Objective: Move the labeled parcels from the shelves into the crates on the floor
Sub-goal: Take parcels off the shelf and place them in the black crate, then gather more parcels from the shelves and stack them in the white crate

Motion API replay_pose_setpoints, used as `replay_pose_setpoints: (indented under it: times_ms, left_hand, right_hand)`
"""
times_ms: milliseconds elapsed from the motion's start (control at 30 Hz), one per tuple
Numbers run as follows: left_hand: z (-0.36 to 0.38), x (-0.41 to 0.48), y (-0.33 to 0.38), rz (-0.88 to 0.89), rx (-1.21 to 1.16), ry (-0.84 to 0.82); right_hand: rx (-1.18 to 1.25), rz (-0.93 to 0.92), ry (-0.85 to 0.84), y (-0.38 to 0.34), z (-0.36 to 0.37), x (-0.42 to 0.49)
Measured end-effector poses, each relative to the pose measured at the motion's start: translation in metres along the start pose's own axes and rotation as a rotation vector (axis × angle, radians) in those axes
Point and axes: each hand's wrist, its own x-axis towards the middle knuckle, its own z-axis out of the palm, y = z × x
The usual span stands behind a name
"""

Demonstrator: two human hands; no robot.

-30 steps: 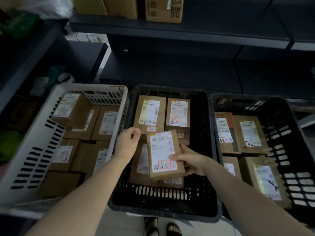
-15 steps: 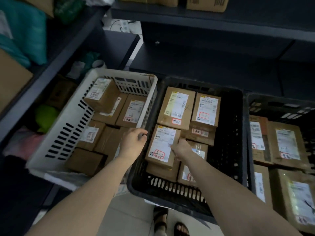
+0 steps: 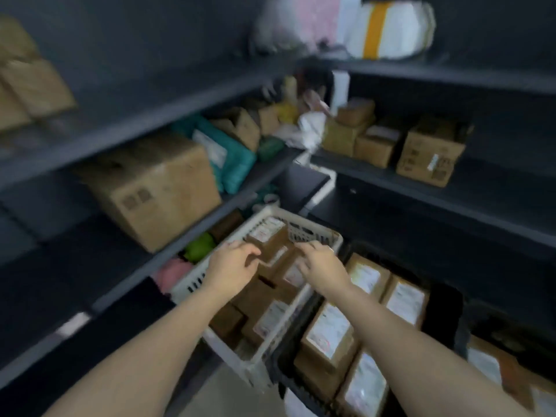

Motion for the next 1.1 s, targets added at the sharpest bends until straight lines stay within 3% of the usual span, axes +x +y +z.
replay_pose_setpoints:
  times_ms: [300, 600, 833, 1000, 1100]
  left_hand:
    - [-0.252, -0.099, -0.097, -0.231, 0.331, 0.476]
    - [-0.389, -0.27, -0.226, -0.499, 0.454, 0.733]
    - [-0.453, -0.382, -0.325, -0.743, 0.45, 0.813]
    - [-0.47, -0.418, -0.374, -0.978, 0.22, 0.856]
    - [-0.473, -0.415, -0.394, -0.962, 0.247, 0.858]
  right_hand:
    - [-0.048, -0.636, 0.26, -0.28, -0.104, 0.042]
    - [0.066, -1.012, 0.231, -0.544, -0.067, 0.005]
    - [0.09, -1.147, 0.136, -0.706, -0.005, -0.033]
    - [0.068, -1.143, -0.009, -0.77, 0.028, -0.035]
    - [0.073, -1.107, -0.065, -0.791, 0.041, -0.026]
